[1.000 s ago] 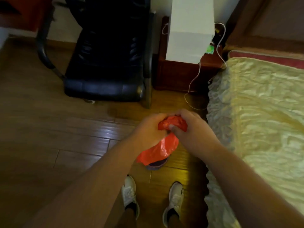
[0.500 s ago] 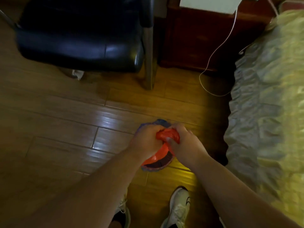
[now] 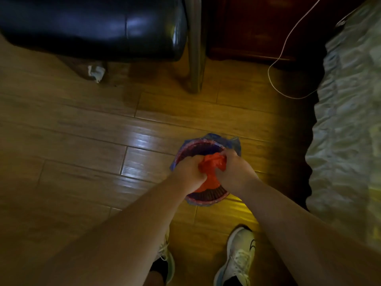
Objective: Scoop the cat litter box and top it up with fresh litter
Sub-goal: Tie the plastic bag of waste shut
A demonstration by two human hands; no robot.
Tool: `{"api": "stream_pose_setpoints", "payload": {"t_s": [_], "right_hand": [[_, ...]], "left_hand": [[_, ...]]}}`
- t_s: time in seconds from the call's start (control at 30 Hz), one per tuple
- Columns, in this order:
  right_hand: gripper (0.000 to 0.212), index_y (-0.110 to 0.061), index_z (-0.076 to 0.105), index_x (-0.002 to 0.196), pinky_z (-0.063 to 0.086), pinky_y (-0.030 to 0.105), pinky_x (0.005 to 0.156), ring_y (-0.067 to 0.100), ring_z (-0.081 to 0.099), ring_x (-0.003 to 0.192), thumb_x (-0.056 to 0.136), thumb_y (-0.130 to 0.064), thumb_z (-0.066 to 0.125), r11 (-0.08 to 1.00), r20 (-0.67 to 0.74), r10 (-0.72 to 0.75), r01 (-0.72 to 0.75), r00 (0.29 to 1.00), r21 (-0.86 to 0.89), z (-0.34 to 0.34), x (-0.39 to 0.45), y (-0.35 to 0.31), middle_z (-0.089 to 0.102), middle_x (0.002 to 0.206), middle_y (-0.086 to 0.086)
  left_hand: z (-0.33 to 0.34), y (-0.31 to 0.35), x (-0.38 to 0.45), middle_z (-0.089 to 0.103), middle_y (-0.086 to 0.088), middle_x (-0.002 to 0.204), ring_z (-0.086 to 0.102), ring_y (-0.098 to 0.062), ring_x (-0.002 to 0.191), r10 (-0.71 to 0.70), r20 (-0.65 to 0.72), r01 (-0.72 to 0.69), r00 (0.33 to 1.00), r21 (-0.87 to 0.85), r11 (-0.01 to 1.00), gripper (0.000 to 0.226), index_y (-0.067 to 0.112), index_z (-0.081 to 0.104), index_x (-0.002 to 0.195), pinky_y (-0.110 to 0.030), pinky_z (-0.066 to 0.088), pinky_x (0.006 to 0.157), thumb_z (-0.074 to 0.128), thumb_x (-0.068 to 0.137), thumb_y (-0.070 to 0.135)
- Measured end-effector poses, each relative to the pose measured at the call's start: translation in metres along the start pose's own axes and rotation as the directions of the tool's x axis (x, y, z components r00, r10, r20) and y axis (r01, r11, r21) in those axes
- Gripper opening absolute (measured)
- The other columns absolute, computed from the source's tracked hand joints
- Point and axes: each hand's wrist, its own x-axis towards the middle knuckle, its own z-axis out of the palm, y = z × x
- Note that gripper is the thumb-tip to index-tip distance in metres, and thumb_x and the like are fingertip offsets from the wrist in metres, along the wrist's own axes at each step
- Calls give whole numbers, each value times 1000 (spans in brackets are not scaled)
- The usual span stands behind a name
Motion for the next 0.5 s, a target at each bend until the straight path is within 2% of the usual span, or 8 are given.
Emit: {"api": "stream_pose_setpoints", "payload": {"t_s": [0.1, 0.17, 0.2, 0.23, 0.33, 0.37, 0.4, 0.5], "right_hand": [[51, -21, 48, 140, 48, 35, 96, 29, 53, 124, 90, -26, 56, 1000, -6, 22, -22, 1000, 11, 6, 7, 1, 46, 141, 9], [51, -24, 49, 143, 42, 34, 104, 28, 43, 134, 92, -24, 54, 997, 9, 53, -53, 999, 48, 9, 9, -1, 33, 149, 9], [52, -26, 48, 144, 42, 33, 105, 27, 42, 134, 93, -24, 54, 997, 14, 58, -59, 998, 58, 11, 9, -2, 29, 150, 8], [54, -29, 47, 146, 43, 33, 106, 27, 43, 133, 93, -24, 55, 997, 14, 50, -51, 999, 65, 12, 9, -3, 27, 151, 8], [59, -30, 43, 149, 39, 33, 113, 27, 43, 136, 92, -25, 55, 998, 30, -7, 5, 1000, 57, 17, 10, -6, 31, 152, 7], [57, -30, 44, 147, 41, 34, 111, 26, 46, 134, 92, -26, 57, 997, 25, -20, 18, 999, 74, 18, 10, -7, 37, 149, 5], [53, -30, 46, 142, 45, 35, 106, 24, 52, 128, 91, -26, 59, 994, 9, -31, 29, 999, 106, 20, 11, -7, 45, 142, 2], [34, -29, 50, 121, 51, 31, 84, 16, 61, 106, 89, -29, 64, 986, -26, -50, 53, 998, 159, 26, 16, -7, 61, 118, -6]], "left_hand": [[4, -7, 1, 66, -3, 120, 53, -20, 121, 101, 21, -101, 995, 5, 995, 53, 26, 65, 126, -32, 40, 107, 78, 74, 31], [8, -12, 4, 59, 0, 127, 43, -17, 131, 149, 28, -150, 988, 45, 988, 63, 22, 62, 131, -26, 33, 112, 84, 73, 33], [11, -15, 7, 58, 2, 129, 45, -17, 132, 156, 1, -156, 988, 15, 988, 69, 25, 60, 133, -27, 35, 113, 85, 71, 39], [12, -17, 9, 57, 3, 132, 49, -17, 131, 142, -20, -142, 990, -35, 989, 80, 28, 53, 139, -31, 40, 111, 85, 68, 45], [12, -21, 13, 55, 1, 141, 60, -18, 122, 120, -96, -130, 988, -98, 987, 118, 34, 9, 157, -42, 50, 102, 82, 66, 56], [10, -20, 11, 54, 0, 142, 61, -20, 121, 105, -105, -111, 989, -58, 992, 115, 37, 4, 157, -43, 51, 100, 78, 70, 56], [10, -23, 13, 53, -2, 143, 60, -22, 122, 113, -118, -115, 987, -6, 993, 104, 38, 10, 156, -44, 51, 99, 73, 75, 55], [8, -33, 18, 55, -4, 136, 52, -23, 129, 181, -135, -160, 974, 157, 975, 59, 34, 44, 143, -42, 47, 103, 63, 87, 38]]}}
